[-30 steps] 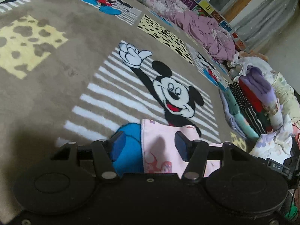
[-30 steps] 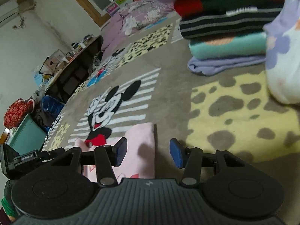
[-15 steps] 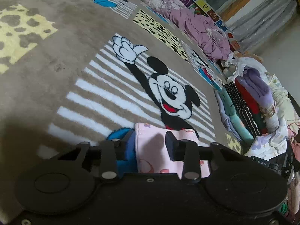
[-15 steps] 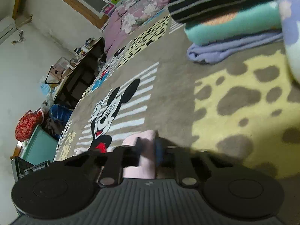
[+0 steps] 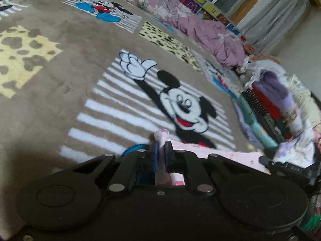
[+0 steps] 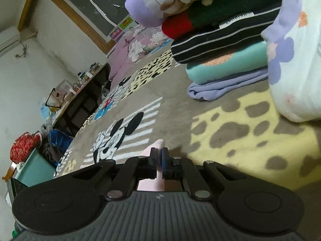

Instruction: Fold clothes

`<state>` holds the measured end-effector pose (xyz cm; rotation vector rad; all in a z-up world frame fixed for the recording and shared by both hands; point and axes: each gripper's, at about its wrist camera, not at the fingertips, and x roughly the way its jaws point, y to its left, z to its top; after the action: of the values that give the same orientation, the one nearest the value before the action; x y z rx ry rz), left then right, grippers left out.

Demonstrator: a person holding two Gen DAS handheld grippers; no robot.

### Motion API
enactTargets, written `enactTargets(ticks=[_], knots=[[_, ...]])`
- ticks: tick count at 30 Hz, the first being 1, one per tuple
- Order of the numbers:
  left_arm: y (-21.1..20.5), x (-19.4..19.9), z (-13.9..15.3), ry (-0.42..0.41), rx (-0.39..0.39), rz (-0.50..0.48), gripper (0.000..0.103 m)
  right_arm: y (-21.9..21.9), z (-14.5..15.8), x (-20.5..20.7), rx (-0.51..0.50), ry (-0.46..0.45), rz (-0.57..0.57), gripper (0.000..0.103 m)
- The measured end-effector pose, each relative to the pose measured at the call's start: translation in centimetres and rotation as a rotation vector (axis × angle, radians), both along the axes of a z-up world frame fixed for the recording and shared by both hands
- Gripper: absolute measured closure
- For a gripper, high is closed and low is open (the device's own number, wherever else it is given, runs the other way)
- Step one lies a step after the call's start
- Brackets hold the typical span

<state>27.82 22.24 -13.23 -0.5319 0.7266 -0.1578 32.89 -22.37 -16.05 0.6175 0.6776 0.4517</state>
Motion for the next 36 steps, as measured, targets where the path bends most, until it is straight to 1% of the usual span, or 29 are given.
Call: enactTargets(ticks=[2, 3, 4, 6, 7, 9, 11, 12, 13, 16, 17, 18, 19, 20, 21, 22, 23, 25, 26, 30, 31, 32, 36], knots=[[-0.2, 0.2, -0.3, 0.016, 0.025, 0.007, 0.097, 0.3, -0.2, 0.1, -0.030, 0.011, 0.003, 0.097], [-0.2, 0.2, -0.4, 0.019, 0.036, 0.012, 0.092, 0.5, -0.4, 0.2, -0.051, 0.024, -0.001, 0.097], [-0.1, 0.2, -0.3, 0.018, 0.045, 0.021, 0.089, 0.7, -0.7, 0.3, -0.071, 0.038, -0.005, 0.096], [0.1, 0.0, 0.0, 0.015, 0.066, 0.044, 0.087, 0.8, -0.7, 0.5, -0.095, 0.059, -0.022, 0.093], [0.4, -0.2, 0.3, 0.010, 0.085, 0.068, 0.087, 0.7, -0.5, 0.3, -0.103, 0.050, -0.042, 0.090], [0.9, -0.6, 0.9, -0.004, 0.116, 0.109, 0.087, 0.5, 0.4, -0.1, -0.119, 0.016, -0.067, 0.073], [1.5, -1.1, 1.8, -0.042, 0.101, 0.104, 0.087, 0.3, 1.4, -0.6, -0.122, -0.026, -0.069, 0.072], [1.5, -1.3, 2.1, -0.059, 0.094, 0.091, 0.087, 0.4, 2.1, -0.9, -0.129, -0.053, -0.054, 0.072], [1.1, -1.3, 2.4, -0.070, 0.086, 0.049, 0.087, 0.6, 2.6, -1.1, -0.137, -0.072, -0.035, 0.072], [-0.3, -1.3, 2.8, -0.097, 0.065, -0.071, 0.085, 2.0, 3.6, -1.6, -0.120, -0.089, 0.062, 0.072], [-0.8, -1.1, 2.3, -0.069, 0.074, -0.083, 0.083, 2.6, 3.4, -1.4, -0.142, -0.069, 0.093, 0.073], [-1.1, -0.6, 1.4, -0.016, 0.098, -0.069, 0.078, 3.2, 3.3, -1.2, -0.166, -0.048, 0.125, 0.069], [-1.3, -0.3, 0.7, 0.023, 0.115, -0.056, 0.078, 4.0, 2.4, -0.5, -0.230, 0.021, 0.154, 0.065], [-1.2, -0.3, 0.4, 0.024, 0.116, -0.047, 0.078, 4.2, 1.9, -0.2, -0.265, 0.053, 0.159, 0.071], [-1.1, -0.3, 0.2, 0.024, 0.109, -0.040, 0.077, 4.3, 1.3, 0.0, -0.298, 0.082, 0.163, 0.074], [-1.0, -0.4, 0.5, 0.021, 0.094, -0.039, 0.074, 3.9, 1.6, -0.2, -0.279, 0.087, 0.157, 0.074], [-1.3, -0.6, 1.0, 0.008, 0.108, -0.043, 0.072, 3.2, 2.3, -0.6, -0.242, 0.081, 0.140, 0.072], [-2.4, -1.2, 2.1, -0.029, 0.167, -0.054, 0.071, 1.8, 3.9, -2.1, -0.185, 0.019, 0.119, 0.072], [-2.7, -1.6, 2.6, -0.041, 0.178, -0.055, 0.071, 1.1, 4.7, -3.3, -0.177, -0.005, 0.105, 0.072], [-3.9, -3.7, 3.9, -0.073, 0.186, -0.062, 0.071, 0.3, 6.1, -9.1, -0.217, -0.089, 0.115, 0.072], [-4.4, -4.3, 4.2, -0.076, 0.193, -0.064, 0.071, 0.5, 5.9, -10.8, -0.237, -0.100, 0.129, 0.072], [-5.1, -5.0, 4.4, -0.080, 0.216, -0.072, 0.071, 0.8, 5.8, -12.6, -0.258, -0.111, 0.144, 0.072], [-8.8, -9.3, 5.6, -0.117, 0.363, -0.133, 0.071, 1.6, 4.5, -18.3, -0.309, -0.131, 0.175, 0.072]])
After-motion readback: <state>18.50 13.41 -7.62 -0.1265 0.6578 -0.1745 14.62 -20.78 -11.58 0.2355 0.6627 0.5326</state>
